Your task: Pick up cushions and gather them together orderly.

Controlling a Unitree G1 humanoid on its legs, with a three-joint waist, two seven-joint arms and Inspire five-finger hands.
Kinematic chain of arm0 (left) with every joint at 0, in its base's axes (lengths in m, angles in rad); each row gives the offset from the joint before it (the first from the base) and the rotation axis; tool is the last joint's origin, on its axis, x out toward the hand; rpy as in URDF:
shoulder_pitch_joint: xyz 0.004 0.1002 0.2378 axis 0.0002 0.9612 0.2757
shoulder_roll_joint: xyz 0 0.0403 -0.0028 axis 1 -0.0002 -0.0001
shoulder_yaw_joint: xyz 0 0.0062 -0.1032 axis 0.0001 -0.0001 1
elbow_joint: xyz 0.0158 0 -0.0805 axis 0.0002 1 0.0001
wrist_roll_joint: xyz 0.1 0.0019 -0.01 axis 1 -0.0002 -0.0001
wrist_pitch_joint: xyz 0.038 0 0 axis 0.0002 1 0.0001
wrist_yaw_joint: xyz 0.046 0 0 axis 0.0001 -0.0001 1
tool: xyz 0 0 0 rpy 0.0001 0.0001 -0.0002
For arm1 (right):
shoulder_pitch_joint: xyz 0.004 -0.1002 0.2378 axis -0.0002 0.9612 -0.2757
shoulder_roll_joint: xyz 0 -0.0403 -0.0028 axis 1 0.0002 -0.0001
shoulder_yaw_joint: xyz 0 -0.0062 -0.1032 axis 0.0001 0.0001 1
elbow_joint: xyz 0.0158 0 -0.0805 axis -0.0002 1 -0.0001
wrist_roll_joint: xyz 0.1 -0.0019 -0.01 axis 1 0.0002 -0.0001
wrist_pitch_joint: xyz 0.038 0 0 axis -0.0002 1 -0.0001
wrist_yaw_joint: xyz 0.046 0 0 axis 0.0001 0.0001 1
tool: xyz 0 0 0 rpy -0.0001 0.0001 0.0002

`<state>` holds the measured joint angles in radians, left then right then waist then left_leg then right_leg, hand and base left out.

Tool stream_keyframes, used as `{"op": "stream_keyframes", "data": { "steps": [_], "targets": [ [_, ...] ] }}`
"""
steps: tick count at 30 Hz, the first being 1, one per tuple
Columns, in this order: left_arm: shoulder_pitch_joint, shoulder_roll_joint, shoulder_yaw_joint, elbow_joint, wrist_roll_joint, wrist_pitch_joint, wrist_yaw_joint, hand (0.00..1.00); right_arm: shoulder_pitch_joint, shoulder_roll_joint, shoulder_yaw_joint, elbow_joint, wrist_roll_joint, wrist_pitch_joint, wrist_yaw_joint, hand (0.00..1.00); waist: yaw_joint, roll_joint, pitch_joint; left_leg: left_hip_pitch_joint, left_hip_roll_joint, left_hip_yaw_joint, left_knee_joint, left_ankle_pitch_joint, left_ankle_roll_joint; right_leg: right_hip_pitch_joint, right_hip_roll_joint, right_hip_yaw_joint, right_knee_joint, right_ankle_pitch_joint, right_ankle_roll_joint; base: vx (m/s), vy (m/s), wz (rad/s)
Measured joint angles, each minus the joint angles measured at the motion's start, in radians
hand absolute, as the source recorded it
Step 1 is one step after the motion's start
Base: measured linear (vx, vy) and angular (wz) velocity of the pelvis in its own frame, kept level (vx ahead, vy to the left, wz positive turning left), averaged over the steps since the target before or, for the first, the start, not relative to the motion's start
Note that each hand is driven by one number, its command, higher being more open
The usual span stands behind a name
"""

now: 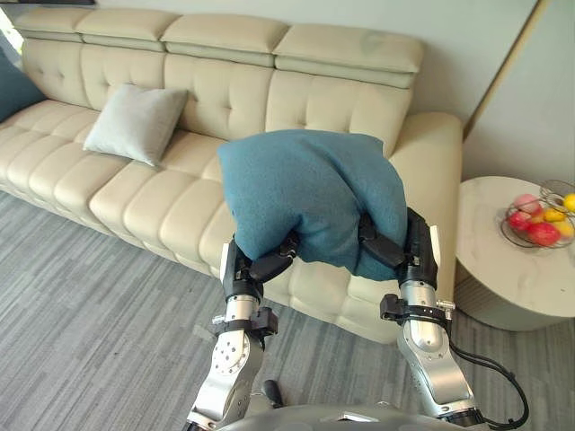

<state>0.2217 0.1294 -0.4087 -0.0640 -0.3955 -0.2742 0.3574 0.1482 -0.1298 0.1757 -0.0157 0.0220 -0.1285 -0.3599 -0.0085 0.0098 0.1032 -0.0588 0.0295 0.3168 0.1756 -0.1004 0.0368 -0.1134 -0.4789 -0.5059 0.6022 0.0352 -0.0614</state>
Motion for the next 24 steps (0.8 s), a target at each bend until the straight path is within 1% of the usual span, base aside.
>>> {"op": "stream_keyframes", "data": {
  "steps": [1,2,3,4,5,6,7,8,9,10,12,13,14,15,17,18,19,20,21,22,23,24],
  "targets": [
    [0.001,0.008,0.000,0.001,0.000,0.000,0.000,0.00,-0.003,0.009,0.000,0.021,0.000,0.001,0.002,0.00,-0.002,0.002,0.012,0.015,0.002,-0.007,0.001,-0.012,0.008,-0.046,0.018,0.085,0.070,-0.028,0.026,0.07,0.176,0.17],
    [0.001,0.017,0.000,0.002,0.000,0.001,0.000,0.00,-0.003,0.020,0.001,0.037,0.000,0.005,0.007,0.00,-0.013,0.006,0.020,0.024,0.015,-0.030,-0.003,-0.019,0.016,-0.093,0.108,0.182,0.128,-0.118,0.097,0.08,0.102,0.32],
    [0.001,0.022,0.000,0.001,0.000,0.001,0.000,0.00,-0.004,0.029,0.001,0.037,0.000,0.007,0.009,0.00,-0.025,0.006,0.023,0.029,0.014,-0.041,-0.023,-0.019,0.018,-0.127,0.178,0.210,0.125,-0.170,0.119,0.12,0.097,0.37],
    [0.001,0.026,0.000,0.001,0.000,0.002,0.000,0.00,-0.004,0.025,0.001,0.037,0.000,0.007,0.011,0.00,-0.026,-0.002,0.026,0.050,-0.001,-0.043,-0.054,-0.019,0.018,-0.152,0.239,0.202,0.073,-0.200,0.119,0.16,0.093,0.24],
    [0.001,0.027,0.000,0.001,0.000,0.002,0.000,0.00,-0.004,0.024,0.001,0.037,0.000,0.007,0.011,0.00,-0.026,-0.005,0.027,0.056,-0.007,-0.044,-0.060,-0.019,0.018,-0.156,0.253,0.193,0.048,-0.203,0.115,0.21,0.083,0.16],
    [0.001,0.026,-0.001,0.001,0.000,0.004,0.000,0.00,-0.004,0.020,0.000,0.037,0.000,0.007,0.011,0.00,-0.028,-0.013,0.028,0.080,-0.030,-0.048,-0.078,-0.026,0.021,-0.166,0.284,0.166,-0.029,-0.206,0.110,0.21,0.056,0.23],
    [0.001,0.026,-0.002,0.001,0.000,0.006,0.000,0.00,-0.004,0.014,0.001,0.037,0.000,0.008,0.011,0.00,-0.040,-0.013,0.025,0.096,-0.043,-0.053,-0.078,-0.039,0.012,-0.168,0.315,0.148,-0.111,-0.202,0.103,0.20,0.027,0.26],
    [0.001,0.026,-0.002,0.001,0.000,0.006,-0.001,0.00,-0.004,0.012,0.001,0.037,0.000,0.008,0.011,0.00,-0.042,-0.014,0.022,0.099,-0.047,-0.056,-0.067,-0.050,0.012,-0.164,0.331,0.146,-0.152,-0.195,0.089,0.25,0.003,0.23],
    [0.000,0.025,-0.002,0.000,0.000,0.006,-0.001,0.00,-0.004,0.010,0.001,0.036,0.000,0.008,0.011,0.00,-0.044,-0.017,0.020,0.100,-0.051,-0.059,-0.041,-0.072,0.009,-0.163,0.348,0.147,-0.194,-0.173,0.054,0.43,-0.035,0.29],
    [-0.001,0.006,-0.004,0.014,0.000,0.009,-0.005,0.00,-0.003,-0.001,-0.002,0.034,0.000,0.011,0.011,0.00,-0.052,-0.003,0.003,0.092,-0.041,-0.081,0.063,-0.156,-0.011,-0.135,0.378,0.141,-0.253,-0.104,-0.019,0.47,-0.043,0.26],
    [-0.002,-0.013,-0.005,0.022,0.000,0.019,-0.006,0.00,0.003,-0.014,-0.005,0.032,0.000,0.016,0.011,0.00,-0.053,0.028,-0.017,0.076,-0.005,-0.079,0.127,-0.179,-0.047,-0.095,0.406,0.118,-0.294,-0.102,-0.020,0.44,-0.060,0.19],
    [-0.003,-0.020,-0.005,0.023,0.000,0.019,-0.006,0.00,0.002,-0.021,-0.006,0.030,0.000,0.018,0.012,0.00,-0.051,0.035,-0.021,0.071,0.012,-0.079,0.181,-0.182,-0.053,-0.055,0.425,0.115,-0.336,-0.102,-0.020,0.45,-0.094,0.06],
    [-0.004,-0.022,-0.006,0.027,0.000,0.019,-0.011,0.00,0.004,-0.028,-0.008,0.026,0.000,0.018,0.012,0.00,-0.051,0.035,-0.021,0.055,0.036,-0.077,0.294,-0.178,-0.078,0.010,0.445,0.116,-0.396,-0.102,-0.019,0.43,-0.089,-0.04],
    [-0.004,-0.023,-0.006,0.035,0.000,0.019,-0.019,0.00,0.010,-0.032,-0.013,0.017,0.000,0.018,0.012,0.00,-0.048,0.033,-0.019,0.021,0.064,-0.076,0.439,-0.163,-0.114,0.080,0.460,0.128,-0.453,-0.099,-0.015,0.42,-0.061,-0.17],
    [-0.004,-0.023,-0.007,0.041,0.000,0.019,-0.033,0.00,0.021,-0.026,-0.029,-0.008,0.000,0.018,0.012,0.00,-0.025,0.031,-0.018,-0.033,0.120,-0.046,0.614,-0.188,-0.111,0.162,0.471,0.173,-0.515,-0.099,-0.014,0.38,0.053,-0.49],
    [-0.004,-0.024,-0.007,0.041,0.000,0.019,-0.043,0.00,0.020,-0.025,-0.038,-0.017,0.000,0.018,0.012,0.00,-0.017,0.030,-0.018,-0.067,0.137,-0.052,0.635,-0.211,-0.099,0.184,0.466,0.210,-0.528,-0.099,-0.014,0.35,0.126,-0.71],
    [-0.005,-0.024,-0.007,0.041,0.000,0.018,-0.050,0.00,0.019,-0.025,-0.043,-0.023,0.000,0.018,0.012,0.00,-0.010,0.030,-0.018,-0.092,0.147,-0.062,0.624,-0.225,-0.093,0.194,0.458,0.240,-0.529,-0.099,-0.014,0.31,0.196,-0.75],
    [-0.005,-0.024,-0.008,0.042,0.001,0.019,-0.056,0.00,0.019,-0.022,-0.049,-0.025,0.000,0.018,0.012,0.00,-0.003,0.021,-0.012,-0.122,0.143,-0.091,0.580,-0.237,-0.087,0.205,0.440,0.279,-0.529,-0.099,-0.014,0.27,0.259,-0.75],
    [-0.006,-0.021,-0.009,0.042,0.001,0.019,-0.061,0.00,0.019,-0.012,-0.057,-0.024,0.000,0.018,0.012,0.00,0.000,0.009,-0.005,-0.152,0.126,-0.140,0.498,-0.234,-0.088,0.219,0.413,0.304,-0.526,-0.100,-0.012,0.35,0.410,-0.75],
    [-0.006,-0.019,-0.013,0.042,0.001,0.019,-0.061,0.00,0.020,-0.008,-0.059,-0.024,0.000,0.018,0.012,0.00,0.000,0.005,-0.002,-0.163,0.106,-0.204,0.381,-0.208,-0.096,0.223,0.391,0.319,-0.509,-0.106,0.006,0.29,0.393,-0.77],
    [-0.006,-0.018,-0.015,0.041,0.001,0.019,-0.060,0.00,0.020,-0.008,-0.060,-0.024,0.000,0.018,0.012,0.00,0.001,0.013,-0.003,-0.148,0.102,-0.273,0.215,-0.114,-0.101,0.223,0.381,0.337,-0.485,-0.124,0.054,0.25,0.360,-0.83],
    [-0.005,-0.022,-0.017,0.039,0.001,0.019,-0.060,0.00,0.017,-0.015,-0.061,-0.026,0.000,0.017,0.012,0.00,0.002,0.046,-0.004,-0.128,0.128,-0.347,0.093,0.085,-0.168,0.233,0.395,0.368,-0.472,-0.167,0.125,0.22,0.334,-0.78]
  ]
}}
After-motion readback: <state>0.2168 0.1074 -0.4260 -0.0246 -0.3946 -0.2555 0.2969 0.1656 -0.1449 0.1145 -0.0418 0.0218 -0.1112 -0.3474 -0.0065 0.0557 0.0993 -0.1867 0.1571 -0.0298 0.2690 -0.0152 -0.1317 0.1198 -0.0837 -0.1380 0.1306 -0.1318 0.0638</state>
